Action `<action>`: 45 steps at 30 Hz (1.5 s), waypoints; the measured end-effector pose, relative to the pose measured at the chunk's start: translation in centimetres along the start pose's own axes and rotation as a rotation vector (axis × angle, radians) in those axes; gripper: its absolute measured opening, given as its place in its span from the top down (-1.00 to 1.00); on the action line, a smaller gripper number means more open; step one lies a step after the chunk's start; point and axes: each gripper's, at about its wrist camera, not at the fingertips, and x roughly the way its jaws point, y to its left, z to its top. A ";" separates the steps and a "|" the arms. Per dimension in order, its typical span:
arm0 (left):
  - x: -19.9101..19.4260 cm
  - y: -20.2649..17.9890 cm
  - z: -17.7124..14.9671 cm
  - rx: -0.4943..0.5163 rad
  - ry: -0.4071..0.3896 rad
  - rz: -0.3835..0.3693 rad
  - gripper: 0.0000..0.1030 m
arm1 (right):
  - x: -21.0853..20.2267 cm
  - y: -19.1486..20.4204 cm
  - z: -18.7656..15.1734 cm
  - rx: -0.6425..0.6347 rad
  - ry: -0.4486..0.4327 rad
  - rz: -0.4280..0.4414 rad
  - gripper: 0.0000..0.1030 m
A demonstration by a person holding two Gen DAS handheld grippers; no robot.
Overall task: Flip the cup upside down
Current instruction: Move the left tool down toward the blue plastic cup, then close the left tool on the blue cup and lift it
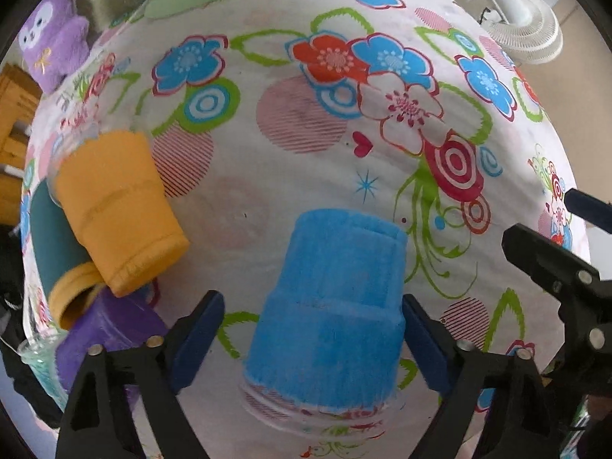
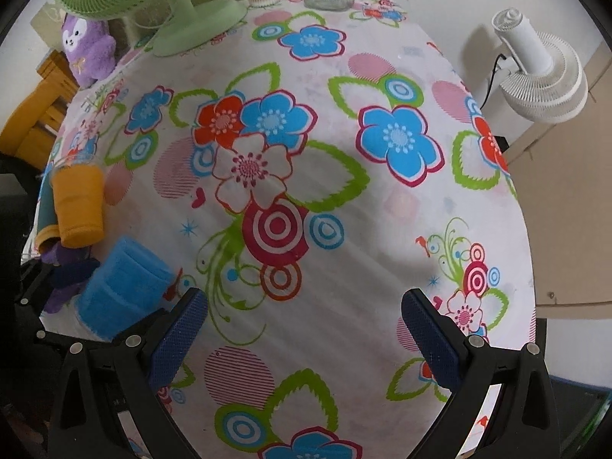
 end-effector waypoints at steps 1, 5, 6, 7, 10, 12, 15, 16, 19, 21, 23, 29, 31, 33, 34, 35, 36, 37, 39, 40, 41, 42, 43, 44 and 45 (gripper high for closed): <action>0.2 0.0 -0.1 -0.007 0.002 0.000 -0.61 | 0.1 0.0 0.0 -0.001 0.003 0.001 -0.98; 0.5 -0.4 -0.2 -0.017 -0.006 0.017 -0.48 | 0.5 0.0 0.1 -0.013 0.011 0.002 -0.98; 0.5 -0.5 -0.2 -0.021 -0.010 0.022 -0.47 | 0.5 0.1 0.1 -0.016 0.011 0.002 -0.98; 0.4 -0.6 -0.3 -0.032 -0.016 0.028 -0.47 | 0.5 0.0 0.2 -0.021 0.012 0.001 -0.98; 0.1 -1.1 -0.5 -0.078 -0.024 0.025 -0.46 | 0.2 0.2 0.6 -0.047 0.007 0.000 -0.98; -0.3 -1.1 -0.6 -0.134 -0.032 0.010 -0.46 | -0.1 0.4 0.9 -0.067 0.003 -0.002 -0.98; -1.2 -0.4 -0.3 -0.231 -0.038 -0.023 -0.46 | -0.5 0.8 1.6 -0.103 -0.005 0.002 -0.98; -1.4 -0.2 -0.4 -0.255 -0.039 -0.031 -0.46 | -0.7 1.0 1.9 -0.119 -0.009 0.004 -0.98; -1.8 -0.1 -0.9 -0.350 -0.049 -0.052 -0.46 | -1.1 1.5 2.4 -0.169 -0.019 0.005 -0.98; -1.9 -0.1 -1.4 -0.412 -0.057 -0.066 -0.46 | -1.3 1.7 2.8 -0.198 -0.023 0.007 -0.98; -1.8 0.1 -2.0 -0.464 -0.064 -0.089 -0.46 | -1.4 1.9 3.0 -0.222 -0.023 0.012 -0.98; -0.3 -0.1 -2.8 -0.563 -0.033 -0.120 -0.47 | -0.7 2.1 3.1 -0.279 0.003 0.030 -0.98; 0.3 0.1 -2.9 -0.575 -0.023 -0.115 -0.49 | -0.2 2.0 3.0 -0.286 0.021 0.040 -0.98; 0.1 -0.2 -3.0 -0.572 -0.039 -0.090 -0.53 | 0.1 1.8 2.9 -0.286 0.029 0.047 -0.98; 0.1 -0.4 -3.1 -0.569 -0.036 -0.083 -0.62 | 0.2 1.6 2.8 -0.283 0.032 0.051 -0.98; 0.0 -0.5 -3.2 -0.565 -0.028 -0.080 -0.66 | 0.2 1.6 2.8 -0.281 0.033 0.053 -0.98; 0.0 -0.6 -3.3 -0.564 -0.025 -0.079 -0.70 | 0.2 1.4 2.7 -0.279 0.035 0.057 -0.98; -0.2 -0.7 -3.3 -0.559 -0.025 -0.080 -0.73 | 0.1 1.4 2.6 -0.277 0.035 0.061 -0.98; -0.9 -1.1 -3.3 -0.542 -0.032 -0.071 -0.75 | -0.5 1.4 2.4 -0.276 0.027 0.069 -0.98; -1.6 -1.1 -3.4 -0.527 -0.035 -0.061 -0.76 | -0.7 1.4 2.4 -0.275 0.022 0.070 -0.98; -2.3 -1.2 -3.4 -0.507 -0.042 -0.053 -0.77 | -1.2 1.4 2.3 -0.273 0.015 0.073 -0.98; -2.9 -1.3 -3.4 -0.486 -0.047 -0.050 -0.82 | -1.5 1.5 2.3 -0.269 0.010 0.076 -0.98; -3.7 -1.4 -3.5 -0.449 -0.053 -0.042 -0.85 | -1.9 1.6 2.3 -0.263 0.006 0.081 -0.98; -4.4 -1.5 -3.4 -0.420 -0.057 -0.031 -0.85 | -2.5 1.7 2.3 -0.251 -0.002 0.095 -0.98; -4.9 -1.6 -3.4 -0.391 -0.061 -0.018 -0.85 | -2.8 1.7 2.3 -0.245 -0.006 0.104 -0.98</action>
